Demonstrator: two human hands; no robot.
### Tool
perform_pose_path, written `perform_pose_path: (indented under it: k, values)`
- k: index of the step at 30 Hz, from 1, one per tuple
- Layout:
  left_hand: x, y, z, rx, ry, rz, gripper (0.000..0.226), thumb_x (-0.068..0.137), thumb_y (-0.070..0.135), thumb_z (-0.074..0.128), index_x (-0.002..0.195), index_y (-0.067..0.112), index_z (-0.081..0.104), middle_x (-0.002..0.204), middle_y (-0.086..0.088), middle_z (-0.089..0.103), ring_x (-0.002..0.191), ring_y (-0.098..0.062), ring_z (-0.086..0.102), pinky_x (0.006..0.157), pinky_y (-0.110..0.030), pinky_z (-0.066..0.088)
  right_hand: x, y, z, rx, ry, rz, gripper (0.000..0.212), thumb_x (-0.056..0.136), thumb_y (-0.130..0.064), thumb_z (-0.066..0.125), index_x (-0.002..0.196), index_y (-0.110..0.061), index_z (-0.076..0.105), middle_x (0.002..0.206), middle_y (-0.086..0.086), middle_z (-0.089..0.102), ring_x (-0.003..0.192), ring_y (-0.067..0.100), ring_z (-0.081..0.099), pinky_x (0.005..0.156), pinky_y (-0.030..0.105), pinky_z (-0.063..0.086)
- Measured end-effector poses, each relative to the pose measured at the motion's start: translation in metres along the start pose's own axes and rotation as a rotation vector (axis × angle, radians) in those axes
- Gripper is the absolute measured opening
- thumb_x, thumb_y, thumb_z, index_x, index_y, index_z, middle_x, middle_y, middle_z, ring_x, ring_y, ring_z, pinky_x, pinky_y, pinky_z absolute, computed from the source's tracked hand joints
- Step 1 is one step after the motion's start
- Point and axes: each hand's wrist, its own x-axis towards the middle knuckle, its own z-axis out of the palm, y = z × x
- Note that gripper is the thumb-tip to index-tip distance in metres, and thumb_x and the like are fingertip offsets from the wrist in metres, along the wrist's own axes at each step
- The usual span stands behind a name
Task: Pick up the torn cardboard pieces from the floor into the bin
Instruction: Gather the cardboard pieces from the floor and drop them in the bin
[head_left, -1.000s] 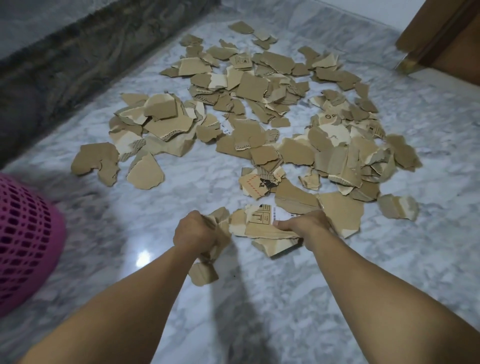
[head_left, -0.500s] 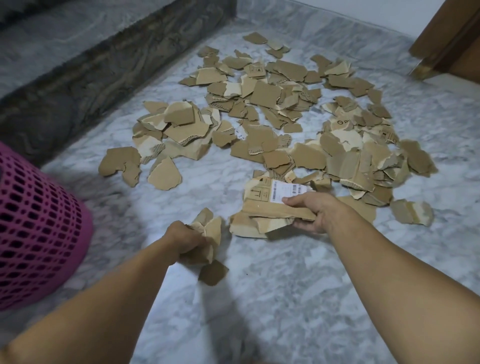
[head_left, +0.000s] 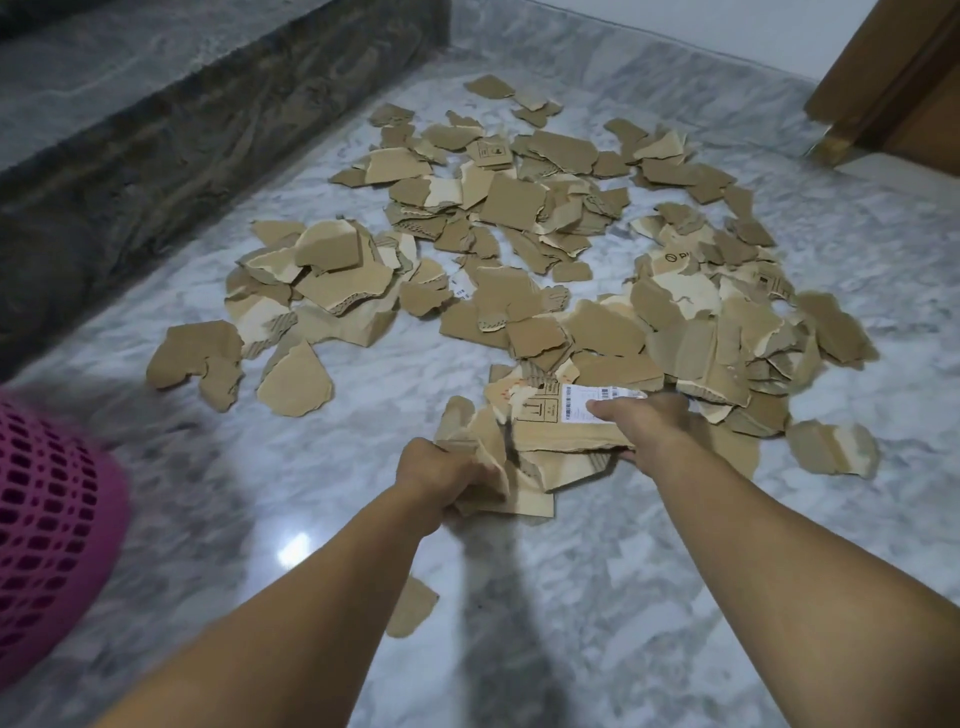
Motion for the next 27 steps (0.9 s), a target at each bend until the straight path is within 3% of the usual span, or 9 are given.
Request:
perform_pose_path:
  k: [3,6,8,12,15,18,20,24,27]
  values:
    - [0.011,0.011,0.01,-0.002,0.043,0.021,0.069,0.039,0.008,0.083,0.103,-0.007,0.061,0.095,-0.021,0.067,0.079,-0.034,0.067,0.056,-0.035,0.056,0.015,-0.01,0.004,-0.122,0.009,-0.053,0.084,0.059,-0.019,0.094,0.128,-0.004,0.049,0.118,0.007,0.065,0.098,0.026,0.064,0.075,0.031,0.052]
    - [0.027,0.02,0.005,0.05,0.109,0.059,0.057,0.055,0.001,0.085,0.103,0.0,0.054,0.098,-0.017,0.063,0.088,-0.033,0.065,0.061,-0.037,0.058,0.032,-0.018,0.01,-0.143,-0.087,-0.041,0.083,0.039,-0.024,0.097,0.113,-0.011,0.062,0.106,0.006,0.073,0.092,0.025,0.069,0.076,0.034,0.057]
    - [0.039,0.024,-0.005,0.119,0.147,0.092,0.043,0.066,0.001,0.08,0.1,0.004,0.052,0.096,-0.014,0.061,0.088,-0.031,0.063,0.07,-0.04,0.059,0.04,-0.022,0.016,-0.129,-0.208,-0.005,0.058,0.051,-0.014,0.094,0.102,-0.011,0.067,0.095,0.006,0.075,0.082,0.024,0.071,0.067,0.035,0.058]
    - [0.057,0.034,-0.022,0.238,0.133,0.164,0.038,0.061,-0.001,0.073,0.086,0.015,0.05,0.087,-0.01,0.059,0.077,-0.029,0.058,0.069,-0.039,0.056,0.04,-0.037,0.037,-0.181,-0.419,0.078,0.062,0.046,-0.016,0.093,0.102,-0.001,0.073,0.097,0.016,0.077,0.09,0.035,0.074,0.081,0.062,0.056]
    - [0.065,0.039,-0.023,0.298,0.102,0.216,0.033,0.07,-0.001,0.069,0.081,0.025,0.051,0.081,0.0,0.059,0.08,-0.027,0.061,0.075,-0.04,0.059,0.042,-0.044,0.06,-0.197,-0.494,0.069,0.049,0.058,-0.012,0.092,0.103,-0.004,0.074,0.096,0.014,0.077,0.09,0.034,0.074,0.083,0.06,0.056]
    - [0.071,0.04,-0.024,0.343,0.056,0.266,0.036,0.077,0.002,0.068,0.103,0.027,0.062,0.085,0.007,0.064,0.093,-0.023,0.064,0.081,-0.035,0.058,0.039,-0.046,0.079,-0.265,-0.482,-0.002,0.069,0.042,-0.019,0.1,0.104,-0.007,0.071,0.091,0.005,0.076,0.086,0.024,0.071,0.078,0.041,0.06]
    - [0.07,0.04,-0.025,0.361,0.054,0.299,0.041,0.078,0.003,0.066,0.113,0.024,0.063,0.091,0.006,0.066,0.094,-0.022,0.063,0.083,-0.033,0.056,0.037,-0.048,0.083,-0.275,-0.503,-0.036,0.047,0.058,-0.013,0.095,0.098,-0.006,0.07,0.084,0.003,0.075,0.08,0.02,0.07,0.07,0.033,0.058]
    - [0.067,0.037,-0.034,0.34,0.083,0.243,0.041,0.078,0.002,0.066,0.112,0.023,0.058,0.104,-0.005,0.065,0.099,-0.028,0.062,0.086,-0.039,0.057,0.032,-0.05,0.076,-0.255,-0.555,0.016,0.046,0.064,-0.005,0.089,0.105,-0.001,0.068,0.092,0.015,0.077,0.092,0.033,0.074,0.085,0.059,0.056]
    - [0.058,0.037,-0.053,0.257,0.058,0.171,0.069,0.074,-0.006,0.069,0.136,0.018,0.048,0.117,-0.008,0.058,0.108,-0.032,0.06,0.092,-0.042,0.055,0.025,-0.056,0.067,-0.266,-0.542,-0.005,0.049,0.063,-0.004,0.089,0.105,0.002,0.066,0.091,0.017,0.077,0.09,0.035,0.074,0.084,0.06,0.056]
